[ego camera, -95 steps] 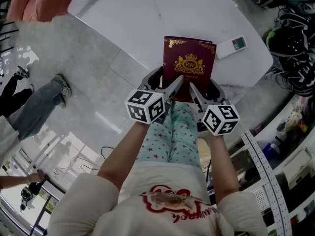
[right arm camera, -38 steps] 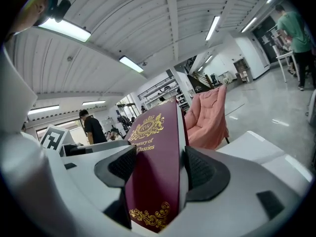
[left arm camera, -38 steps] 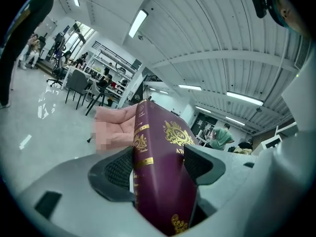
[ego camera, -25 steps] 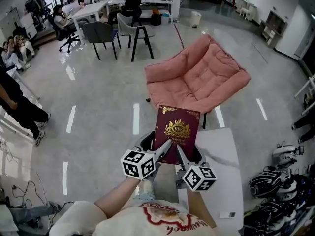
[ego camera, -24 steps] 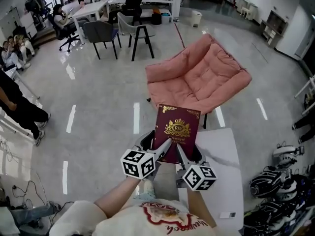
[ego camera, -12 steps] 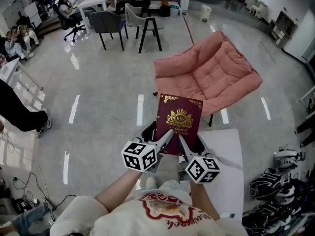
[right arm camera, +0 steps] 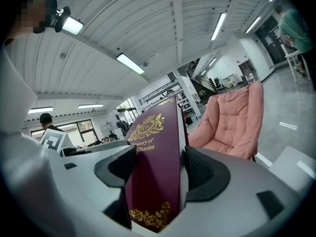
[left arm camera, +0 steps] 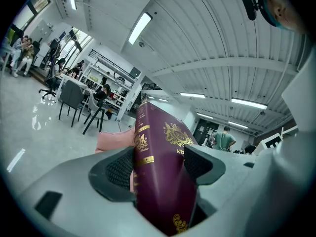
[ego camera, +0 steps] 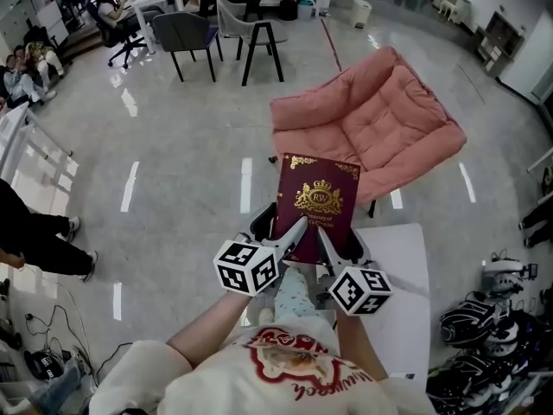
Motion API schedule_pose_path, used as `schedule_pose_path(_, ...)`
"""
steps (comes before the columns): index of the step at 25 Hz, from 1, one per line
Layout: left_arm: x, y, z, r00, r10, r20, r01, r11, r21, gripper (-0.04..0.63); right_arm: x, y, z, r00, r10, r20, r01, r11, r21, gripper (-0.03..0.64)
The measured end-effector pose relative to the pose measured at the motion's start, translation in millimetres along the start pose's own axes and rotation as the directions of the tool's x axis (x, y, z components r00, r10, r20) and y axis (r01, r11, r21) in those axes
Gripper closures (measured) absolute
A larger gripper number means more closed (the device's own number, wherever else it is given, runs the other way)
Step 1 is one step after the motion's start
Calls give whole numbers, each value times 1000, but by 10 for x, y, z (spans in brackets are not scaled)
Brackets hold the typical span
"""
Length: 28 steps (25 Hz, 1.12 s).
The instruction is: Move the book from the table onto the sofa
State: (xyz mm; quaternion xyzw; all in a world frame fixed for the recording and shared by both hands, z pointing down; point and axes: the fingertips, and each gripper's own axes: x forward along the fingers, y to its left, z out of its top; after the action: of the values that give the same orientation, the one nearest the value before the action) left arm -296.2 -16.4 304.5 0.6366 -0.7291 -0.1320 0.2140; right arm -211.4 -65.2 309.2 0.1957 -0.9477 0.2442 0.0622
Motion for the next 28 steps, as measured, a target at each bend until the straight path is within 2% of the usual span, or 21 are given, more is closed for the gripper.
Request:
schedule_pose_path(4, 410, 464, 431, 1000, -8, -2, 8, 1000, 2, 282, 682, 16, 261, 1000, -9, 1, 9, 1000, 8, 328)
schedule_pose_path(9, 883, 745, 595, 1000, -6, 8, 6, 1000, -4, 282, 1170, -229, 407, 1000, -4, 0, 4, 1000, 16, 328)
schedule_pose_path(17, 1945, 1142, 869, 1000, -3, -11, 3, 1000, 14, 282, 2061, -836, 807, 1000, -23, -12, 23, 999, 37, 328)
schedule_pose_path(24, 2873, 1320, 1178, 999, -27, -36, 28, 1000, 4, 282, 2692, -1367, 1304, 998, -63, -5, 63, 997, 45, 328)
schedule_pose_path(28, 3216, 1366, 1225, 998, -42, -48, 42, 999, 2, 282, 2884, -1597, 1437, 997, -83, -1, 83, 995, 52, 328)
